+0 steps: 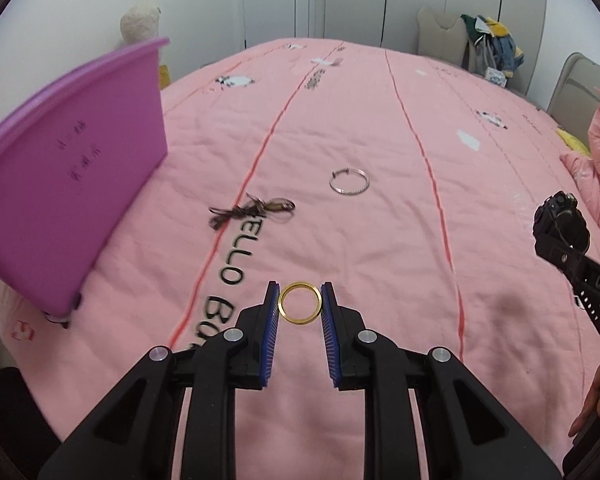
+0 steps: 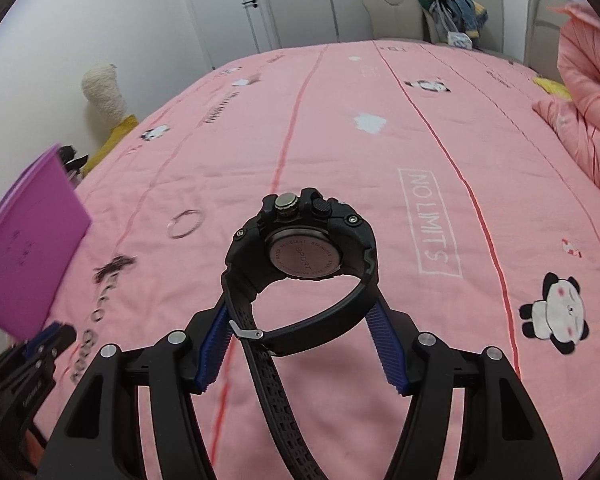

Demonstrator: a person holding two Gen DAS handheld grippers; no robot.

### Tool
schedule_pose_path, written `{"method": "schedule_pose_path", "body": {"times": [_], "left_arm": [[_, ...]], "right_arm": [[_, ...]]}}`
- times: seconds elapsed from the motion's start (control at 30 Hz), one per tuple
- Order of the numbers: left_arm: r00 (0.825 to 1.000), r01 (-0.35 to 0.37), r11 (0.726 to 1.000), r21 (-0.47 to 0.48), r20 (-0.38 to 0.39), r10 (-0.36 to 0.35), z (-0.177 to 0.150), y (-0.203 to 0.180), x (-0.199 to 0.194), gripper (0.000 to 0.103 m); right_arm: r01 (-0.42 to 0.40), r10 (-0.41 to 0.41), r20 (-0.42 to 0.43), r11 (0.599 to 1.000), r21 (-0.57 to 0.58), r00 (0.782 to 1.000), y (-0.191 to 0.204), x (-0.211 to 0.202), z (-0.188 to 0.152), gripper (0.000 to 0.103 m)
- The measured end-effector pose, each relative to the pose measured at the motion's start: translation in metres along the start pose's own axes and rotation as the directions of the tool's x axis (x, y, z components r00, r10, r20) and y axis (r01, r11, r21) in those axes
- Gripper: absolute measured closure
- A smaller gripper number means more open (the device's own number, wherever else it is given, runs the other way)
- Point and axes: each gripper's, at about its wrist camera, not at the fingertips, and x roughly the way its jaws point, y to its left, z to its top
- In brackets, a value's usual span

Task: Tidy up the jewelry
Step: 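Lift and carry the gold ring and black watch over the purple basin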

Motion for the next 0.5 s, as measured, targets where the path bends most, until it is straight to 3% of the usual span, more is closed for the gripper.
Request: {"method": "schedule_pose_path", "body": {"times": [0.3, 0.5], "left_arm": [[0.995, 0.074, 0.997, -0.011, 0.073, -0.073, 0.022, 0.035, -0.073, 0.082], [0.991, 0.083, 0.995, -0.063, 0.115, -0.075, 0.058, 0.085, -0.112, 0.082]], "right_arm": [[-0.078, 0.081, 0.057, 0.996, -0.048, 0.995, 0.058, -0.071, 0.009, 0.042], [-0.153, 0.161, 0.071, 0.982, -0.110, 0.984, 0.118, -0.092, 0.030, 0.042]]}}
